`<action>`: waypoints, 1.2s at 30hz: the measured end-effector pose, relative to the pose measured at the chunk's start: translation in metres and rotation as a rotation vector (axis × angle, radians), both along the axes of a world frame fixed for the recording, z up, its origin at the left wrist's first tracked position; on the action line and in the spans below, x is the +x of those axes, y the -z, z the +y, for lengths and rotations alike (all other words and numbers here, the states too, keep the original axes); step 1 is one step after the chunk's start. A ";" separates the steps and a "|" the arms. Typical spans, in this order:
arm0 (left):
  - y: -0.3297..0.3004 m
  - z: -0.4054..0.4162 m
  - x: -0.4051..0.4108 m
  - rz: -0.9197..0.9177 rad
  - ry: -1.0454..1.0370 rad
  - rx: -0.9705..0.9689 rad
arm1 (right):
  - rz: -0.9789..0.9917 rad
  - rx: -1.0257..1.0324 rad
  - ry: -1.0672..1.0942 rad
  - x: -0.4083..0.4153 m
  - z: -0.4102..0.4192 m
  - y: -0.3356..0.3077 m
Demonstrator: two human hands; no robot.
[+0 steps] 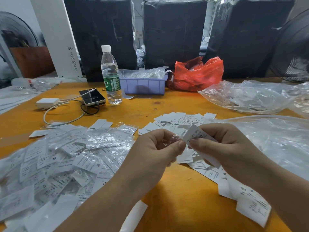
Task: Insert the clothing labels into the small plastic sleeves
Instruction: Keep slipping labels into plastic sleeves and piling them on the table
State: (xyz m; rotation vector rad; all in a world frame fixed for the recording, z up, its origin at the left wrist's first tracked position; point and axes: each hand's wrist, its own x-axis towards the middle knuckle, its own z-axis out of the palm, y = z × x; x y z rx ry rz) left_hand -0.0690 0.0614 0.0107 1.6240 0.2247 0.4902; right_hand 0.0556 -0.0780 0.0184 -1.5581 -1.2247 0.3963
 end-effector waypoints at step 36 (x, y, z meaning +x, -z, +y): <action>0.000 -0.001 -0.003 0.037 0.050 0.102 | 0.163 -0.227 -0.307 -0.002 0.001 -0.002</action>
